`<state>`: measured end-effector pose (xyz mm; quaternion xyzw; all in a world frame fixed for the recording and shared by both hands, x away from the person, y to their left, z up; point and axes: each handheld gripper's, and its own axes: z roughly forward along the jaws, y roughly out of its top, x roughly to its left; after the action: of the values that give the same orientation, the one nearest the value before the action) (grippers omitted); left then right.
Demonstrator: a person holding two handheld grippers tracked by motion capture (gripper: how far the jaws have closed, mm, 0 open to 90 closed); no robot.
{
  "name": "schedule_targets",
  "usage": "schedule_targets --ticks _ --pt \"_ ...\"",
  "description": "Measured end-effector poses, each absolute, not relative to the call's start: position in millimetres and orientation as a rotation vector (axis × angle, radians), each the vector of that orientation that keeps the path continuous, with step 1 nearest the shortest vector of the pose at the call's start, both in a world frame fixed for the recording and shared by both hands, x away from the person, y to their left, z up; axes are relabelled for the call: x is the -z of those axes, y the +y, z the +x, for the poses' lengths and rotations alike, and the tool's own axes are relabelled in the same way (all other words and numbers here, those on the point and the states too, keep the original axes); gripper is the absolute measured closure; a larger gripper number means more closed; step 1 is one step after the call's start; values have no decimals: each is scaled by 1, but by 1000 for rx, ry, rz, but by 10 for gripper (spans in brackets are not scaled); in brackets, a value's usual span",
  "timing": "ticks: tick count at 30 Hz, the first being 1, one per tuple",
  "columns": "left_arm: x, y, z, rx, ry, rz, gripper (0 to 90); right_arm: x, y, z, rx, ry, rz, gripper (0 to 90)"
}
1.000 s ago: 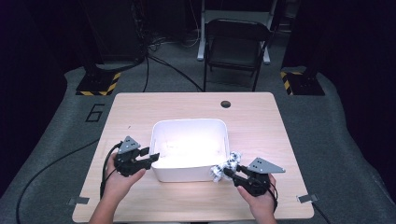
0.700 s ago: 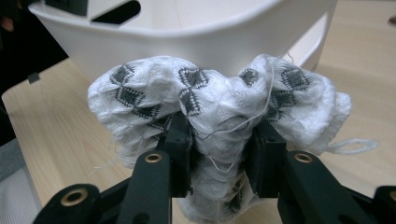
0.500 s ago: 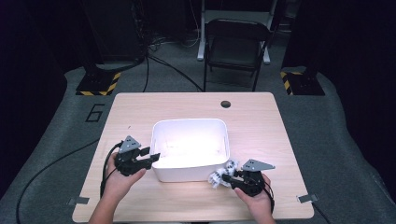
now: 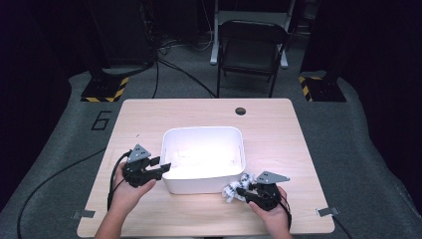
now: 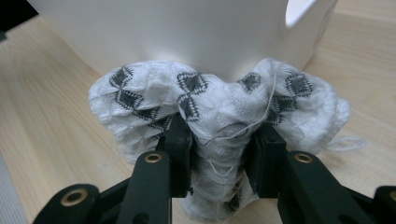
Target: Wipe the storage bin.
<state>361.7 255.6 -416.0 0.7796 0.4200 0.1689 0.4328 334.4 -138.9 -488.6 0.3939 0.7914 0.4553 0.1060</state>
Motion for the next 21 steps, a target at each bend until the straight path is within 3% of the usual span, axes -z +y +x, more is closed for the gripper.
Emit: schedule_targets --ticks 9,21 --pt "417 255 362 -408 1043 1930 530 454 -144 316 -1486 2145 1062 655" --pt "417 253 361 -408 1052 1930 525 477 -146 330 -1429 2235 1105 654"
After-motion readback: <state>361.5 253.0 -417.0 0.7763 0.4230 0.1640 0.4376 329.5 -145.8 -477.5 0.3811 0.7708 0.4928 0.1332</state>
